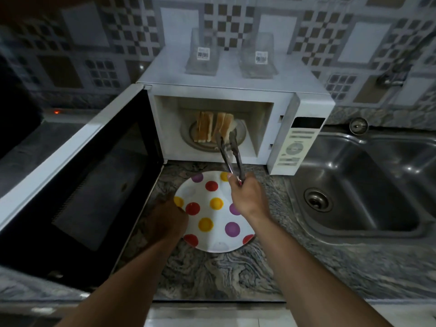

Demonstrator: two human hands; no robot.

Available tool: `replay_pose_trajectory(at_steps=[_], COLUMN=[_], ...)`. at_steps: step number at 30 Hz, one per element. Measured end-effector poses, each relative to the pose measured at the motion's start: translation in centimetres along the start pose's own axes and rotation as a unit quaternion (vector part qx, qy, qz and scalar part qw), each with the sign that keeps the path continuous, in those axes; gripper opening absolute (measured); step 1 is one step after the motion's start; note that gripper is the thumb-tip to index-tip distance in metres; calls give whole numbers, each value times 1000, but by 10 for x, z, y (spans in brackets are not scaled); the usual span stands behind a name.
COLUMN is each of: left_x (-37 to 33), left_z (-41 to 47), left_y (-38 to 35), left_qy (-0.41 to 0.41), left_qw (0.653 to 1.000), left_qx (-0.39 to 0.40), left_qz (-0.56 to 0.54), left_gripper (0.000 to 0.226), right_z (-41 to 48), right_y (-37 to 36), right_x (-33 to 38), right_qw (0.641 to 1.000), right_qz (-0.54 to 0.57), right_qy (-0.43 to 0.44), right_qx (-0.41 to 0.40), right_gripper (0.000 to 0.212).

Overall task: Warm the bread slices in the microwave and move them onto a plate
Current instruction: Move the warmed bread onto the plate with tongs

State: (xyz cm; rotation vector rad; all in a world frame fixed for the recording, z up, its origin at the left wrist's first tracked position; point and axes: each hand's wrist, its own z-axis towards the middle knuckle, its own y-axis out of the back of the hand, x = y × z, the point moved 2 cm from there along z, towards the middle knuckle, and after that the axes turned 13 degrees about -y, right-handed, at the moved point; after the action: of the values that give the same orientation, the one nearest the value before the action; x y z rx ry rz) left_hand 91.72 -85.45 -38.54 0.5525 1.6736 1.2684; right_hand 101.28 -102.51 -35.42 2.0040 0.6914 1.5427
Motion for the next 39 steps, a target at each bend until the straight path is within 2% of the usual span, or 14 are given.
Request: replay_pose_trajectory(at_steps=[3, 6, 8, 20, 29, 39], left_x=[11, 21, 27, 18, 19, 23], left_z=[11, 19, 25, 19, 19, 22], left_y=[-16, -34, -51, -41, -41, -48], left_qy=[-100, -132, -132, -106, -96, -97], left_qw=[989, 985, 987, 993, 992, 992], left_qx=[-5, 17, 26, -39, -66, -72], left_qz=[107, 107, 83, 40, 40, 40], left_gripper=[56, 65, 64, 60, 61, 62], right_z=[14, 28, 39, 71, 79, 81], right_y=[-2, -9, -16, -35, -42, -35], right_x=[11, 20, 29, 71, 78, 81], right_qw=[1000, 999, 998, 998, 996, 992], right_qz=[-7, -16, -13, -16, -46, -89], right_qy=[-21, -22, -35, -53, -73, -45], right_qx=[-11, -33, -41, -29, -35, -72], right_gripper=[50, 49, 49, 52, 54, 40])
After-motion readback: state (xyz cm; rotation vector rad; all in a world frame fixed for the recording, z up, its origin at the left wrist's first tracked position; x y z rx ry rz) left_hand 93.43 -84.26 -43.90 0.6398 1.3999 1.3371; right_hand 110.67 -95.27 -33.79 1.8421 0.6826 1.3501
